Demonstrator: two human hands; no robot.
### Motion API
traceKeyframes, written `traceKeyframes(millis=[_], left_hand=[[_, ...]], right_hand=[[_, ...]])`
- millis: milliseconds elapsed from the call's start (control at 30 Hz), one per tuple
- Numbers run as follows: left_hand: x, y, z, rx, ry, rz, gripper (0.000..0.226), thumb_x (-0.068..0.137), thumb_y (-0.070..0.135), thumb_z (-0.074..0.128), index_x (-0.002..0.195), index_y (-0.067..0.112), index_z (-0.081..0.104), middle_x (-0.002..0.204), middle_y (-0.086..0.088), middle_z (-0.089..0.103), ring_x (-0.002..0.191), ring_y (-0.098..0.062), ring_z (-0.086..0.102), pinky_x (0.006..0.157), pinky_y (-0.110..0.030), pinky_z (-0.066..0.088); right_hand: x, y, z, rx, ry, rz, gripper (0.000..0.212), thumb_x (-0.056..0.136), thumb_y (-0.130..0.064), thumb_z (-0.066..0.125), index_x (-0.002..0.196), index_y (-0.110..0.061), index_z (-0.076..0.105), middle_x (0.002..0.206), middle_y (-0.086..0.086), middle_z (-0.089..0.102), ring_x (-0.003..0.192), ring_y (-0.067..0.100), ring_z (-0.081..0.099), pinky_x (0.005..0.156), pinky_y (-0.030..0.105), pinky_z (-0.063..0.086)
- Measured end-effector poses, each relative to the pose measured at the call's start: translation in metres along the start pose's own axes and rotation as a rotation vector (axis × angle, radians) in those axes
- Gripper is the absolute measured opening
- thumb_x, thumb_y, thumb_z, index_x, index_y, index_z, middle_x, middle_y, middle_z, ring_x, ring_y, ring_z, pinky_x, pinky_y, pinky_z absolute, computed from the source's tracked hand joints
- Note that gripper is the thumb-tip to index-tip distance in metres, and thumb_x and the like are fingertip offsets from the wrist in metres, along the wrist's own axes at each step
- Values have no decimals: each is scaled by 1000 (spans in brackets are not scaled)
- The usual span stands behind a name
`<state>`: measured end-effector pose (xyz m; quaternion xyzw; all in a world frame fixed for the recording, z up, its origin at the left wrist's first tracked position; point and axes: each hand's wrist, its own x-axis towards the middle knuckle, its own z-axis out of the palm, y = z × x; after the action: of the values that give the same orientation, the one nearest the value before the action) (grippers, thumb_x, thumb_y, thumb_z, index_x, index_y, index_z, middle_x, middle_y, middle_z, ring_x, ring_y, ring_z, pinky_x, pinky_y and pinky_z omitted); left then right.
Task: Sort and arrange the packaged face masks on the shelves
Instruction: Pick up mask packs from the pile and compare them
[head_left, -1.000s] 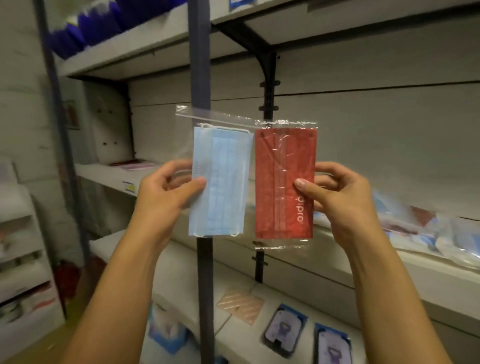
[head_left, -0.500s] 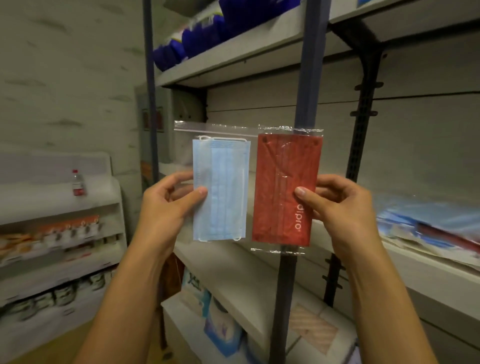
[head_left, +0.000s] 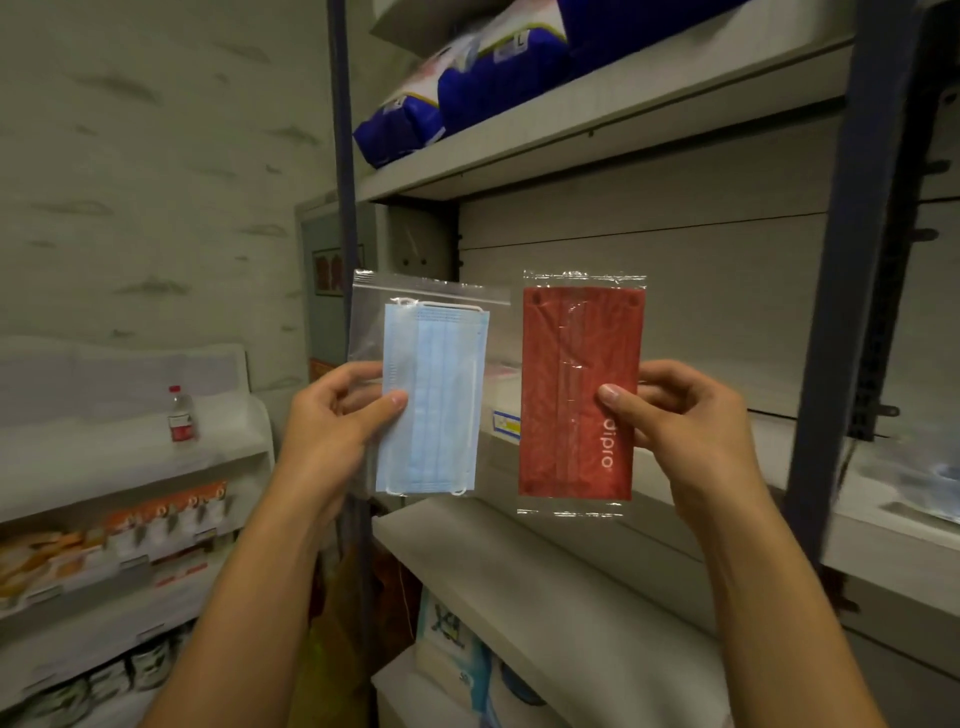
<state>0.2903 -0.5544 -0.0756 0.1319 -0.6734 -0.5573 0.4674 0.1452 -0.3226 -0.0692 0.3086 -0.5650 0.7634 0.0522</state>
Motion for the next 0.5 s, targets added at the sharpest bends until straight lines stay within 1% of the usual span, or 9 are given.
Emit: traceKeyframes(millis=[67, 200, 267, 367, 500], left_hand=[[18, -10, -11, -6, 4, -7, 25, 87, 11, 76, 97, 34, 68, 88, 16, 75, 96, -12, 70, 90, -46, 58], [53, -32, -28, -38, 21, -18, 24, 86, 11, 77, 100, 29, 68, 99, 5, 76, 99, -16, 71, 87, -44, 58], [72, -43, -34, -39, 21, -20, 23, 87, 13, 77, 101, 28, 69, 99, 5, 76, 99, -17, 72, 86, -43, 59], [102, -61, -38, -40, 15, -23, 22, 86, 15, 77, 104, 25, 69, 99, 7, 76, 100, -16, 71, 90, -46, 58], [152, -85, -37, -52, -10, -25, 25, 85, 16, 78, 108, 21, 70, 102, 3, 77, 102, -19, 72, 94, -50, 56]], right_hand=[[11, 10, 16, -10, 9, 2, 15, 81, -2, 79, 91, -11, 72, 74, 6, 75, 65, 13, 72, 55, 20, 53], [35, 29, 41, -36, 3, 4, 15, 81, -4, 79, 92, -10, 72, 70, 2, 74, 65, 12, 73, 55, 19, 53], [51, 39, 54, -41, 15, 1, 15, 81, -3, 79, 92, -10, 71, 67, 0, 73, 64, 11, 72, 54, 18, 52], [74, 58, 70, -29, 35, -10, 14, 82, -1, 78, 87, -11, 70, 62, -4, 70, 59, 7, 69, 50, 16, 50], [108, 89, 86, -41, 57, -10, 14, 82, -3, 79, 91, -10, 71, 71, 4, 71, 62, 10, 71, 52, 17, 52]])
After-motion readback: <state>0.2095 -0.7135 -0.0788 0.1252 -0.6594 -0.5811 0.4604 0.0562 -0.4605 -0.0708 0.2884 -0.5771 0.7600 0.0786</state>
